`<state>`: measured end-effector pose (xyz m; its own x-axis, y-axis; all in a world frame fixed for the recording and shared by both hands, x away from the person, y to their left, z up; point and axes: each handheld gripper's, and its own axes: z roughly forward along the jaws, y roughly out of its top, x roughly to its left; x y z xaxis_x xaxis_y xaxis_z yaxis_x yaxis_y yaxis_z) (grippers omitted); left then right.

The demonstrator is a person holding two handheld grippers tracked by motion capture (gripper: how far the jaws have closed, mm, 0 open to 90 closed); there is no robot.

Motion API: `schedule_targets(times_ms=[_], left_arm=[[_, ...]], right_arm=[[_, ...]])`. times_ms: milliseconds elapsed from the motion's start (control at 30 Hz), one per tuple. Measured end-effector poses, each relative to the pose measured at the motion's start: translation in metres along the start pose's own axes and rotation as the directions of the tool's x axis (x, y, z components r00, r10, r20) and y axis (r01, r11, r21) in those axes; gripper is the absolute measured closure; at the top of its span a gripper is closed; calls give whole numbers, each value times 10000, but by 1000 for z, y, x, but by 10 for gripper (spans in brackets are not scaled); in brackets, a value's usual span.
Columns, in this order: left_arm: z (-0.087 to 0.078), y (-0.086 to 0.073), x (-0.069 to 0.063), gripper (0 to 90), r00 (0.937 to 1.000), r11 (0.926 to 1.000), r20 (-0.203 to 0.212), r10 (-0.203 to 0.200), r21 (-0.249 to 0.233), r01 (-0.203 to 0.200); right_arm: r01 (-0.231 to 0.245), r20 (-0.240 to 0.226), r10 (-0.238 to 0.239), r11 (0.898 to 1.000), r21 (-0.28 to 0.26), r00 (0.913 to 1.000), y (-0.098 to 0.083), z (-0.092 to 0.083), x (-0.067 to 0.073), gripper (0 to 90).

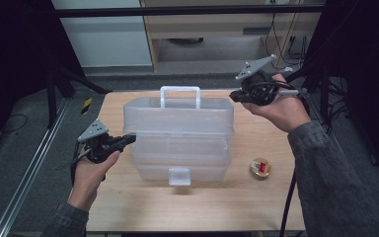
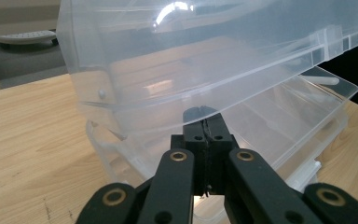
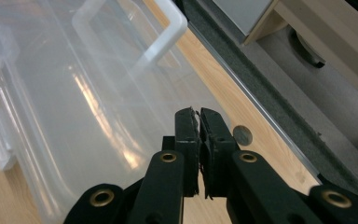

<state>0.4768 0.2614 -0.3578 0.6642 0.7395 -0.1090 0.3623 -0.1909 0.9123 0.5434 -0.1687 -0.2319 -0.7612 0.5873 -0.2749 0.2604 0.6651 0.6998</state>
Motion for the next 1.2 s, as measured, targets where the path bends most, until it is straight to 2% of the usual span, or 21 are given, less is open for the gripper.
schedule_targets(times_ms=[100, 267, 433, 567, 800, 867, 967, 1000, 1067, 1100, 1133, 1200], left_arm=[[0, 0, 0, 898, 10000, 10000, -10, -14, -9, 14], [1, 0, 1, 898, 10000, 10000, -34, -19, -29, 19], [1, 1, 1, 898, 10000, 10000, -70, 15, 12, -15], [2, 2, 2, 897, 9999, 10000, -116, 27, 43, -27], [3, 4, 2, 897, 9997, 9999, -222, 84, 114, -81], [3, 5, 3, 897, 9996, 9997, -246, 164, 168, -159], [3, 6, 4, 897, 9997, 9998, -222, 102, 152, -99], [3, 6, 5, 897, 9997, 9999, -212, 91, 142, -88], [4, 6, 5, 897, 9998, 9999, -207, 82, 134, -79], [4, 5, 6, 898, 9998, 9999, -201, 74, 128, -72], [4, 5, 6, 898, 9998, 9999, -201, 74, 128, -72], [3, 5, 6, 897, 9998, 9999, -190, 105, 133, -103]], right_arm=[[-65, 129, 65, 10000, 34, 9999, -7, -3, 2, 858], [-202, 464, 198, 9998, 83, 9987, -27, -10, 14, 835], [-703, 893, 706, 9975, -56, 9935, -47, -16, 24, 817], [-1032, 978, 1037, 9946, -102, 9898, -61, -16, 33, 799], [-1464, 1067, 1486, 9888, -277, 9831, -78, -12, 51, 781], [-1673, 1113, 1708, 9851, -396, 9790, -86, -9, 63, 781], [-1754, 1102, 1793, 9835, -446, 9776, -89, -7, 69, 778], [-1805, 1100, 1849, 9824, -486, 9766, -93, -4, 77, 778], [-1836, 1131, 1882, 9818, -494, 9756, -94, -3, 79, 778], [-1964, 1055, 2010, 9791, -522, 9739, -99, 3, 86, 776], [-1964, 1055, 2010, 9791, -522, 9739, -99, 3, 86, 776], [-2022, 998, 2055, 9784, -429, 9735, -104, 12, 95, 774]])
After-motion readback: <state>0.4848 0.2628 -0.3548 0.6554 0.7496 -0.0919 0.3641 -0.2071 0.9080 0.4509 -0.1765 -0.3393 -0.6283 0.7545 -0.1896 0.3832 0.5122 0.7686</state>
